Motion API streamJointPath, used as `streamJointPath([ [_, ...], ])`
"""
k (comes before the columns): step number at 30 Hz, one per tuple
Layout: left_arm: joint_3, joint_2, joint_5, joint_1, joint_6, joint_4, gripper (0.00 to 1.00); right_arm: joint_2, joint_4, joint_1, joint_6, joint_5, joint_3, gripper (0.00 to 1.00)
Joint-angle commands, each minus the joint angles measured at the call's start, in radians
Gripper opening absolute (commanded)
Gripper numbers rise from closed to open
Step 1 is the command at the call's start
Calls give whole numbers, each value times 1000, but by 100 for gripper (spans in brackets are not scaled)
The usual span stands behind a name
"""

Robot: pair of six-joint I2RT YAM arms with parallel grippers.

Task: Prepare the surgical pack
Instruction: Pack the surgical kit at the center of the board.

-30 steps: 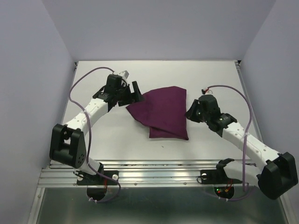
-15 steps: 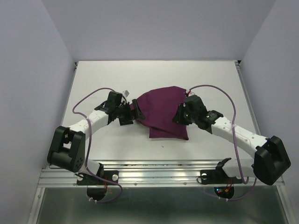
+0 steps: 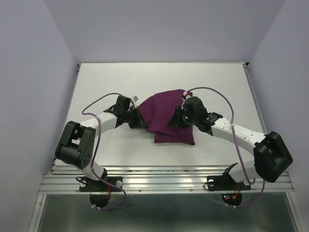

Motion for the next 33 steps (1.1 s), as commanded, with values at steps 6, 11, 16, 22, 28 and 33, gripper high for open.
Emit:
streamJointPath([
  [6, 91, -175, -34, -3, 70, -144, 0, 55, 194, 9, 62, -138, 63, 29],
  [11, 46, -176, -5, -1, 87, -140, 0, 119, 213, 30, 73, -202, 102, 29],
  [16, -1, -158, 14, -3, 95, -100, 0, 179, 239, 68, 79, -265, 106, 29],
  [22, -44, -107, 11, -3, 109, -59, 0, 231, 285, 81, 81, -290, -9, 30],
  [28, -83, -35, 0, -3, 113, -17, 0, 316, 310, 81, 75, -276, -86, 28],
  [33, -92, 2, 12, -3, 118, 3, 0, 270, 201, 81, 18, -184, -25, 26],
])
